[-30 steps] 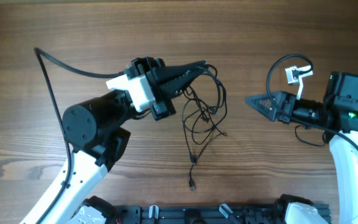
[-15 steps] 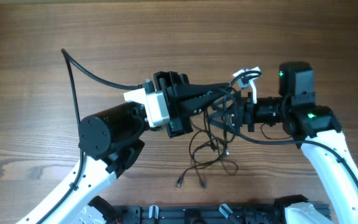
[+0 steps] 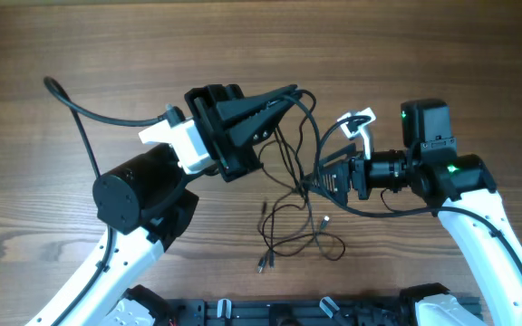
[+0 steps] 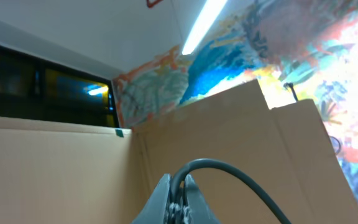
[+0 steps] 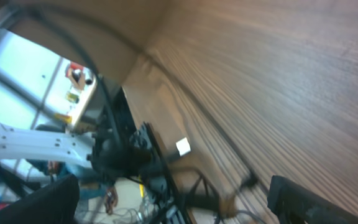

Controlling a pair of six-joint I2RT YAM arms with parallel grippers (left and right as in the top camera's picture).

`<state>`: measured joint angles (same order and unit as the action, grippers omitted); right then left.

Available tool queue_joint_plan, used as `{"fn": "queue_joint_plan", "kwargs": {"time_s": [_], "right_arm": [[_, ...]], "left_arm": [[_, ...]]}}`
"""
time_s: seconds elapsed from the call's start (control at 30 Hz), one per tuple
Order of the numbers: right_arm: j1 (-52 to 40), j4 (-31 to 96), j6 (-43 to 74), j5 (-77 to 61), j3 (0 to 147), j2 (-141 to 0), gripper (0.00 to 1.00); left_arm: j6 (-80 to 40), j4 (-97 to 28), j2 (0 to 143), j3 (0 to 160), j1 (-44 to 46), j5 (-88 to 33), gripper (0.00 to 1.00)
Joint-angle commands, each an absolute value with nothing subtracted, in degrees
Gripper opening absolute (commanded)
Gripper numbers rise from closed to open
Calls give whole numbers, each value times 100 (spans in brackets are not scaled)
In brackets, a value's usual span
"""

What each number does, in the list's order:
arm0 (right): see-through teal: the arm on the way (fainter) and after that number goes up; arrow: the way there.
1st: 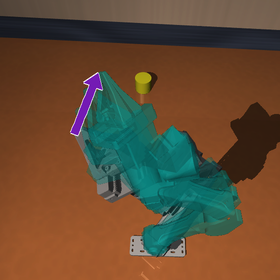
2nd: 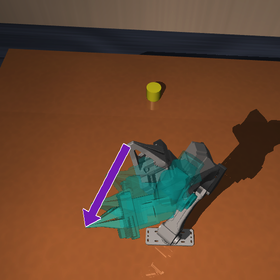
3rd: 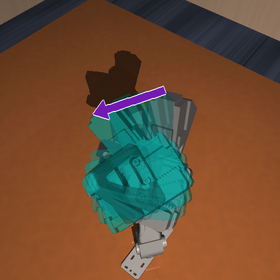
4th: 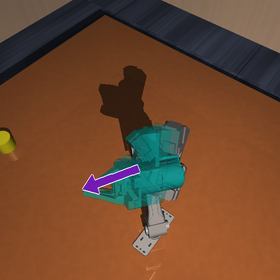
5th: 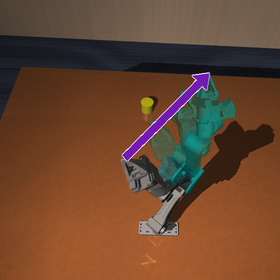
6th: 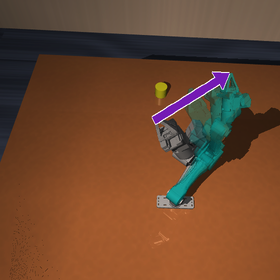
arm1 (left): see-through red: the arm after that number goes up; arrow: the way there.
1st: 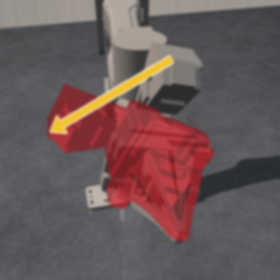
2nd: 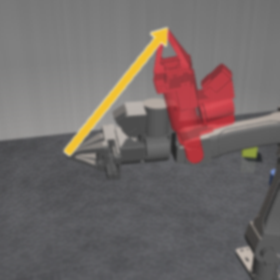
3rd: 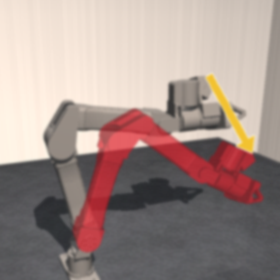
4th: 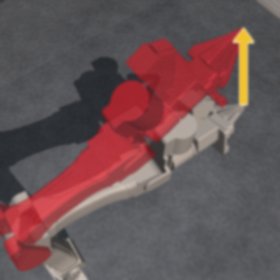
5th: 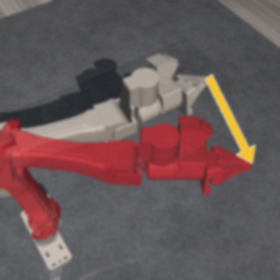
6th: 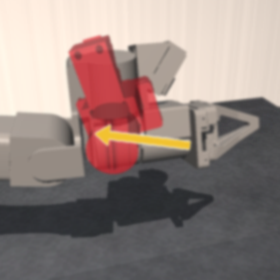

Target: Untangle cables

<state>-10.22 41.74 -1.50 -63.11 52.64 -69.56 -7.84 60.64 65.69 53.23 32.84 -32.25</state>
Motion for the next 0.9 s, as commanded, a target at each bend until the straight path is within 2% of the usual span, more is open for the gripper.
{"fn": "queue_joint_plan", "kwargs": {"time_s": [0.0, 0.1, 0.17, 0.2, 0.33, 0.37, 0.4, 0.43, 0.47, 0.53, 0.57, 0.63, 0.7, 0.73, 0.8, 0.87], "right_arm": [[-1050, 4495, -510, -5225, 5286, -6991, 100], [-1048, 4501, 104, -4213, 5286, -6993, 100], [-1041, 4480, 1098, -3177, 5286, -6991, 100], [-1041, 4460, 1605, -2803, 5286, -6991, 100], [-1037, 4259, 1966, -2845, 5360, -6834, 100], [-1037, 4257, 1970, -2842, 5411, -6766, 100], [-1037, 4252, 1968, -2823, 5502, -6643, 100], [-1037, 4250, 1968, -2744, 5599, -6514, 100], [-1037, 4248, 1968, -2558, 5680, -6401, 100], [-1037, 4241, 1973, -2209, 5743, -6265, 100], [-1037, 4246, 1968, -2104, 5743, -6246, 100], [-1037, 4294, 1955, -2099, 5743, -6246, 100], [-1037, 4281, 1955, -2145, 5741, -6246, 100], [-1039, 4250, 1977, -2150, 5741, -6246, 100], [-1039, 4176, 2121, -2150, 5741, -6270, 100], [-1039, 4038, 2322, -2283, 5741, -6379, 100]], "left_arm": [[-779, 6200, 6558, 5398, 3249, -2838, 4], [-777, 6372, 6558, 5398, 3249, -2838, 4], [-775, 6276, 6554, 5398, 3151, -2834, 4], [-775, 6093, 6554, 5398, 3015, -2759, 4], [-950, 4497, 6552, 5398, 2331, -1267, 4], [-1081, 4095, 6552, 5398, 2213, -954, 10], [-1120, 3411, 6552, 5398, 2062, -683, 22], [-1122, 2781, 6552, 5395, 1957, -609, 39], [-1122, 2075, 6554, 5395, 1872, -611, 50], [-1120, 781, 6554, 5395, 1787, -609, 80], [-1118, 207, 6554, 5395, 1756, -607, 90], [-1120, -1387, 6554, 5395, 1684, -377, 98], [-1208, -2735, 6554, 5395, 1634, 574, 100], [-1693, -3404, 6554, 5395, 1557, 1321, 100], [-2224, -4086, 6554, 5391, 1332, 1831, 100], [-2545, -4344, 6554, 5389, 998, 1822, 100]]}}
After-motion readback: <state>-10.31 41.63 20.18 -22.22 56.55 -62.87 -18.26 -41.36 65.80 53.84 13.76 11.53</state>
